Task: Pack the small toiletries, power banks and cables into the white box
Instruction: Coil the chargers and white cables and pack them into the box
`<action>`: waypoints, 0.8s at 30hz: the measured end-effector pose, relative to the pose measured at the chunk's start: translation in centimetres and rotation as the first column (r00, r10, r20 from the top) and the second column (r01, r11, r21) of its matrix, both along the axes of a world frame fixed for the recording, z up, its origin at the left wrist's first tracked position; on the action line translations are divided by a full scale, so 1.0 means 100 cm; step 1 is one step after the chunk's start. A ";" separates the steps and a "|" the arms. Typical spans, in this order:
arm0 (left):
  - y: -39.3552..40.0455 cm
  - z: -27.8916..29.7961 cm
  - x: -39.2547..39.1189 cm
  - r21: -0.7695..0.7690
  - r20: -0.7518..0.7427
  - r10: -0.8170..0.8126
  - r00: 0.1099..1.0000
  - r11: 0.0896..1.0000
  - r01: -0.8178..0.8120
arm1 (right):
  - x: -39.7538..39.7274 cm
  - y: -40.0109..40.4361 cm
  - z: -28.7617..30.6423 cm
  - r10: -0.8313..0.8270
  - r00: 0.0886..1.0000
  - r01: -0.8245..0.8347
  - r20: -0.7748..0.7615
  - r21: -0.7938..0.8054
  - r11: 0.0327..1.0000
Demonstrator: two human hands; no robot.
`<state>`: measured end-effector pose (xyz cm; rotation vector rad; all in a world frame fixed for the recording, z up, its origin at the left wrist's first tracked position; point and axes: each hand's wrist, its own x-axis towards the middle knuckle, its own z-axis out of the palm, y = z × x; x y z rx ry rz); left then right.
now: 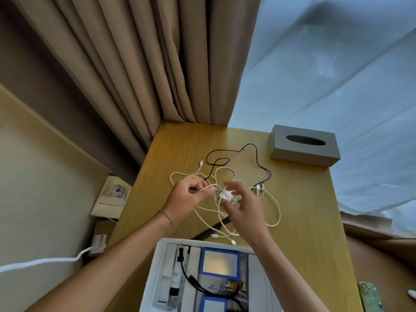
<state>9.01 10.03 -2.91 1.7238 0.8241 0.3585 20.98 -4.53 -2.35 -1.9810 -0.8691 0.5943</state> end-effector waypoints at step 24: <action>-0.036 0.137 -0.027 -0.367 0.471 0.343 0.812 0.914 -0.173 | -0.062 0.002 0.080 0.424 0.699 -0.339 -0.576 0.254 0.906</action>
